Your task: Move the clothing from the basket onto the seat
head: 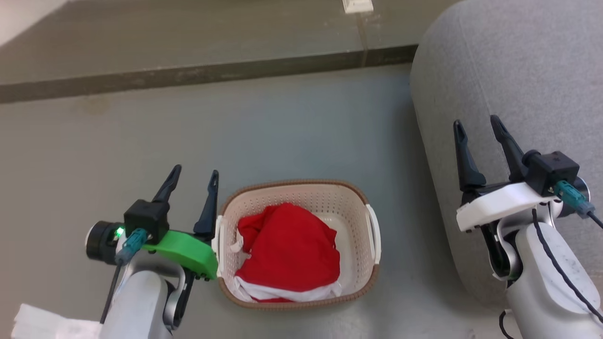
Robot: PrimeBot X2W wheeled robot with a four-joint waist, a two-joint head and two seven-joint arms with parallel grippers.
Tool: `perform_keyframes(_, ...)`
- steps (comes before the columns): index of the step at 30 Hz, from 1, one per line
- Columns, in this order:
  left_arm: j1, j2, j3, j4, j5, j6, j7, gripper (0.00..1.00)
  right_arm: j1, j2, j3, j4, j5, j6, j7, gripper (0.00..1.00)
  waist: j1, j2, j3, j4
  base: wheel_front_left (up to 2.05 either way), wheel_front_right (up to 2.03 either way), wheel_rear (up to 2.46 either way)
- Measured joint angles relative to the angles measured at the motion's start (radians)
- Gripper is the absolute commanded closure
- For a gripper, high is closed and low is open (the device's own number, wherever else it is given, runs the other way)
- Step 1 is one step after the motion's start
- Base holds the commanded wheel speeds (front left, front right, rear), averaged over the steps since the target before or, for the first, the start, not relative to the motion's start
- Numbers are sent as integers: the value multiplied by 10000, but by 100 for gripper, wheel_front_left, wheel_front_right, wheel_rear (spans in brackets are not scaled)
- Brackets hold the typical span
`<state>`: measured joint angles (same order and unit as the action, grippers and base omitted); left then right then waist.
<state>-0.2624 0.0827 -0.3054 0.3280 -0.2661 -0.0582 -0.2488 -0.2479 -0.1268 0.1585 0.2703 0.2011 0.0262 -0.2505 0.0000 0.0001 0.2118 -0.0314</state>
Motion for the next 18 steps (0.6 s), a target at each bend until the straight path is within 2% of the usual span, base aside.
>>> perform_keyframes(18,-1664,-81,-1164,1185,604,-385,433,0,-1378,345,29,-974,-100,165,-44,0,1,0,2434,-526,0,0,0)
